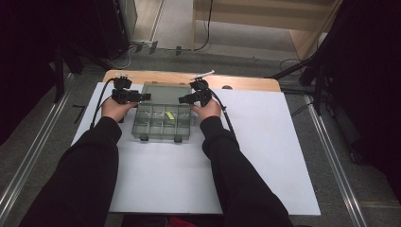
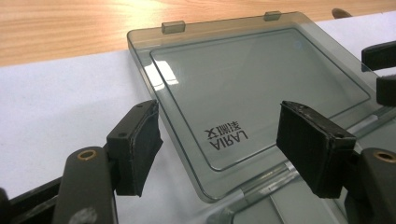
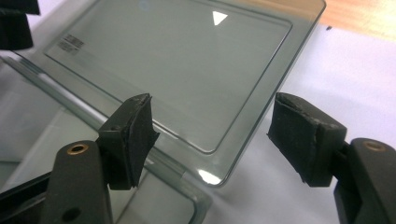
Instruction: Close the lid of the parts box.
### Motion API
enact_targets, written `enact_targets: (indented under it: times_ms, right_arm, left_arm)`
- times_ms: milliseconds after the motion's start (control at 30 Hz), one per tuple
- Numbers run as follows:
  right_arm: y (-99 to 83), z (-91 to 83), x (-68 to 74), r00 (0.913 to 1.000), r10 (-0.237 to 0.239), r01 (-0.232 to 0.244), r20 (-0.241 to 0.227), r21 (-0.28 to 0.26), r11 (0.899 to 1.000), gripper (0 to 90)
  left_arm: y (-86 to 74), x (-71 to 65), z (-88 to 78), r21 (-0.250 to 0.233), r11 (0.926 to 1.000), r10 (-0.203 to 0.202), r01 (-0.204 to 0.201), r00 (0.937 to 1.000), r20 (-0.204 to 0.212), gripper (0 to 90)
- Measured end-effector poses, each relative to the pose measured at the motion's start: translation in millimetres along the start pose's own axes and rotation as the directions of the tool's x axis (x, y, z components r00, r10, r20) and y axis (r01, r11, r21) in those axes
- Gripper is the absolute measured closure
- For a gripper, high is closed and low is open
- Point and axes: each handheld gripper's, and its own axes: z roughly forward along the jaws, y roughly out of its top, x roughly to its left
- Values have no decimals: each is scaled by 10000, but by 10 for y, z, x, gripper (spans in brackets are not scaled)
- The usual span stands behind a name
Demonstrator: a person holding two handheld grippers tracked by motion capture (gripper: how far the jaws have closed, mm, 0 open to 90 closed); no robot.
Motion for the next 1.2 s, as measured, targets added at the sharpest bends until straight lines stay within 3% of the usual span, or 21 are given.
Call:
enact_targets:
  times_ms: [67,267,433,600,767,1000,1200]
  right_arm:
    - [2,22,25,9997,-155,156,204,-54,9999,302]
    - [-10,92,31,9992,-27,27,394,-3,10000,295]
    - [-20,141,-9,9994,262,-261,246,-41,9997,293]
    - [-23,159,-26,9994,295,-293,185,-125,9995,285]
    - [-24,168,-23,9994,294,-291,199,-157,9995,277]
    - [-28,186,-40,9972,743,-744,-41,-47,9972,260]
    - [-31,181,-29,9954,953,-952,-39,25,9955,262]
  left_arm:
    - [-4,2,20,-57,10000,-23,22,9999,-112,298]
    - [-27,42,87,-31,9997,-245,244,9994,-259,299]
    - [-49,20,136,115,9999,-76,80,9995,-322,298]
    - [-69,4,190,43,9998,-171,171,9998,-119,298]
    - [-83,9,228,137,9997,-198,201,9996,-215,298]
    - [-91,38,255,89,9977,-675,676,9977,-50,294]
    - [-87,38,259,107,9975,-705,706,9975,-83,294]
